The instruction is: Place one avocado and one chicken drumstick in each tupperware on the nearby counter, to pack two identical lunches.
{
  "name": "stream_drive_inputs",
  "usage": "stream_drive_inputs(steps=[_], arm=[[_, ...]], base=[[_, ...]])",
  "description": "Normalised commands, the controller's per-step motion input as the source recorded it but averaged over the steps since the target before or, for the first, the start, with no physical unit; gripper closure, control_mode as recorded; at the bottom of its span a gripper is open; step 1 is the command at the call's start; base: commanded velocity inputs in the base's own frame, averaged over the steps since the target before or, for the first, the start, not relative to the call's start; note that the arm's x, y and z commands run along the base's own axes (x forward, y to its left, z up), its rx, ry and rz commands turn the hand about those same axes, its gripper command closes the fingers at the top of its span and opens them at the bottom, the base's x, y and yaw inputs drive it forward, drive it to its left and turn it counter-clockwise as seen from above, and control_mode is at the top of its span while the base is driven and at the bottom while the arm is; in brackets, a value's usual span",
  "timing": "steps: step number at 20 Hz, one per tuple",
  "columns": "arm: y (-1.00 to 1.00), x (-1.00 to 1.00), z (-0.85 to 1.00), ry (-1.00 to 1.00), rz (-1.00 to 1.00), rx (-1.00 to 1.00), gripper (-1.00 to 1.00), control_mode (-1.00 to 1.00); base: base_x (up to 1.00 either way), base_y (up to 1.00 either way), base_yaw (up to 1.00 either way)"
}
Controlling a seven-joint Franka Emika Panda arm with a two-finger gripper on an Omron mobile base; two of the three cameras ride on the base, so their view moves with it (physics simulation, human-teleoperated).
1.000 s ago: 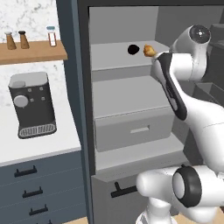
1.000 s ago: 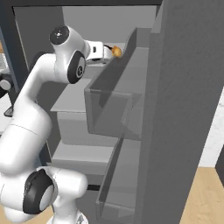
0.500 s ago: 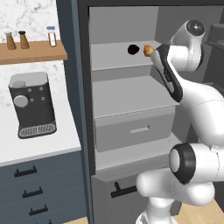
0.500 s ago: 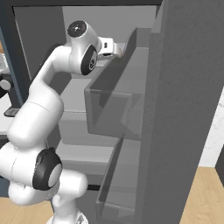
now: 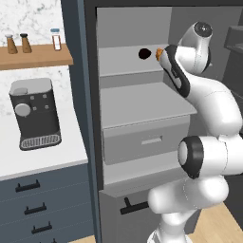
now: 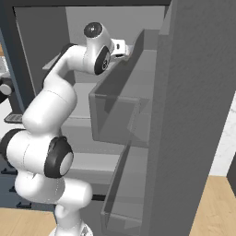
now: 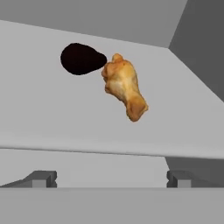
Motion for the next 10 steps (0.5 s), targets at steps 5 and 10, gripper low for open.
stream_drive_inputs(steps=[5, 10], arm=[[-0.15, 0.52, -0.01, 0.05, 0.04, 0.00, -1.00, -1.00], [-0.07, 0.43, -0.17, 0.04, 0.05, 0.00, -1.00, -1.00]], base=[[0.00, 0.00, 0.00], [0.00, 0.00, 0.00]])
